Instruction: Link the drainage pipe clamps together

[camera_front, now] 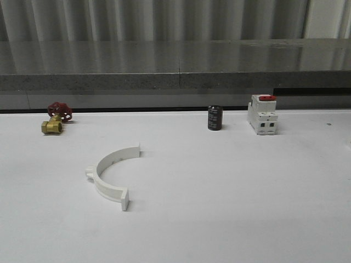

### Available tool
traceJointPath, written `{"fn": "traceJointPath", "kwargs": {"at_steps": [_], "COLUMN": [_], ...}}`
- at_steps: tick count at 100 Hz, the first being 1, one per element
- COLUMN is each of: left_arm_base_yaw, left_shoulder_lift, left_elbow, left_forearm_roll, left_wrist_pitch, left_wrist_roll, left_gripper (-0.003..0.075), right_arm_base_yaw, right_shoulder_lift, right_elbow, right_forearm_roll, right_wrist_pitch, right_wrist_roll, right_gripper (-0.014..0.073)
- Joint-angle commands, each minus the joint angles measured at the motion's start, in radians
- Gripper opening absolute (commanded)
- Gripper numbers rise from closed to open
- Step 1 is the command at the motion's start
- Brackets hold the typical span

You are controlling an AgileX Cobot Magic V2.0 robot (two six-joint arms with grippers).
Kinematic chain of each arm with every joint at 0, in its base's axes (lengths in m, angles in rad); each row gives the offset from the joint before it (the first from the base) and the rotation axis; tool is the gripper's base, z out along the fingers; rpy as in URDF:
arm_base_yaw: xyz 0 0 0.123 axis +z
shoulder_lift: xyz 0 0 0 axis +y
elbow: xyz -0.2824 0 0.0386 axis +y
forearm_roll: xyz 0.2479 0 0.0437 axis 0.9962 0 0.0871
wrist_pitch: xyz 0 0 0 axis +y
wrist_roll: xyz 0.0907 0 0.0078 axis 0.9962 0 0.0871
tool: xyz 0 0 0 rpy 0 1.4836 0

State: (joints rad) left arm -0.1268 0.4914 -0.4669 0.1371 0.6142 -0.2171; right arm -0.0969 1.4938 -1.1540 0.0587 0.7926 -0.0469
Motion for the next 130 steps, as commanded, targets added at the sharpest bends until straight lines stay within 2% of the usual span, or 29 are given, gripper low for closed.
{"fn": "traceJointPath", "kwargs": {"at_steps": [1,34,75,130], "left_arm_base_yaw": [0.002,0.002,0.002,0.002], "left_shoulder_lift": [0.002,0.002,0.002,0.002], "left_elbow": [-0.027,-0.027,-0.027,-0.027], "left_forearm_roll": [0.005,0.005,0.005,0.005], "left_wrist_pitch": [-0.068,-0.068,-0.068,-0.068], "left_wrist_roll": [0.002,0.002,0.002,0.002], "left_gripper": [-0.0021,-0.0021,-0.0021,-0.0021], "right_arm_base_yaw": [-0.057,-0.203,-0.204,-0.203], "right_shoulder_lift": [0.029,0.205,0.349,0.411], "right_elbow": [-0.063,-0.094,-0.094,-0.094], "right_forearm_roll": [0.021,0.062,0.075,0.076], "right_wrist_pitch": [-0.018,-0.056,-0.091,-0.109], "right_wrist_roll": [-0.075,-0.171,-0.218,-0.266], "right_gripper": [0.0527,0.0527,0.0527,0.0527]}}
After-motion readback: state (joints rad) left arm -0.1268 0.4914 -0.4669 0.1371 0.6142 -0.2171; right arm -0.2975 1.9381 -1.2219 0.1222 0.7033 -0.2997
